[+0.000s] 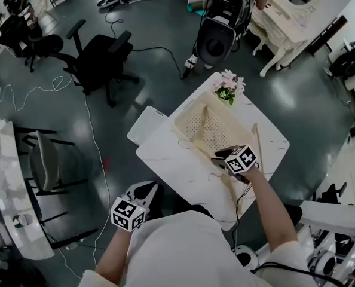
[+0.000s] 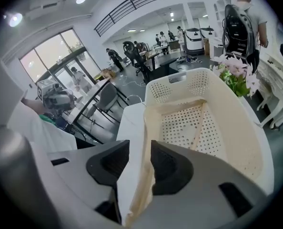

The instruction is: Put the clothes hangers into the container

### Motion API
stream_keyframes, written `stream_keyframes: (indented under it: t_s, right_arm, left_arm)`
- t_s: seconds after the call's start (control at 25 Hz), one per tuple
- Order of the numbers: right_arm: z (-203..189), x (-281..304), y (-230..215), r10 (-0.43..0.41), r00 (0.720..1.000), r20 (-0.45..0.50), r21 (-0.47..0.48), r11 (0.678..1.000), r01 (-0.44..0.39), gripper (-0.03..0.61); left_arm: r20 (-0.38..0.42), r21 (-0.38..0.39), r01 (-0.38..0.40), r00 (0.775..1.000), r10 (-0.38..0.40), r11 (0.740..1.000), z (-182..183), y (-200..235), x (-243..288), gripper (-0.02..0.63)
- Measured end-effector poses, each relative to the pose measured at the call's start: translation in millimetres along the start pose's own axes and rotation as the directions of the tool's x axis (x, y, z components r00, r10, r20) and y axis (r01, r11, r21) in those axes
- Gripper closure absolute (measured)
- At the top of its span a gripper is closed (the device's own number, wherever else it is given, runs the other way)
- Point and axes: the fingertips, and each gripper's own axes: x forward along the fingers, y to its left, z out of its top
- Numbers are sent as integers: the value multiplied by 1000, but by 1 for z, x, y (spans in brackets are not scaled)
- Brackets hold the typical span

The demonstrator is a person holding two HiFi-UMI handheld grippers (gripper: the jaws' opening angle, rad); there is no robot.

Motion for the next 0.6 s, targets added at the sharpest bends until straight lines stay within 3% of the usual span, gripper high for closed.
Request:
stream_keyframes:
  t_s: [0.32, 0.6]
  right_arm:
    - [-11, -24, 17, -68, 993, 92, 55, 997, 63, 453]
    - [-15, -52, 43, -130, 958, 256, 154, 984, 93, 526]
  left_arm:
    - [-15, 40, 52, 999, -52, 998, 6, -13, 7, 606]
    - [-19, 72, 95, 995, -94, 993, 15, -18, 9, 606]
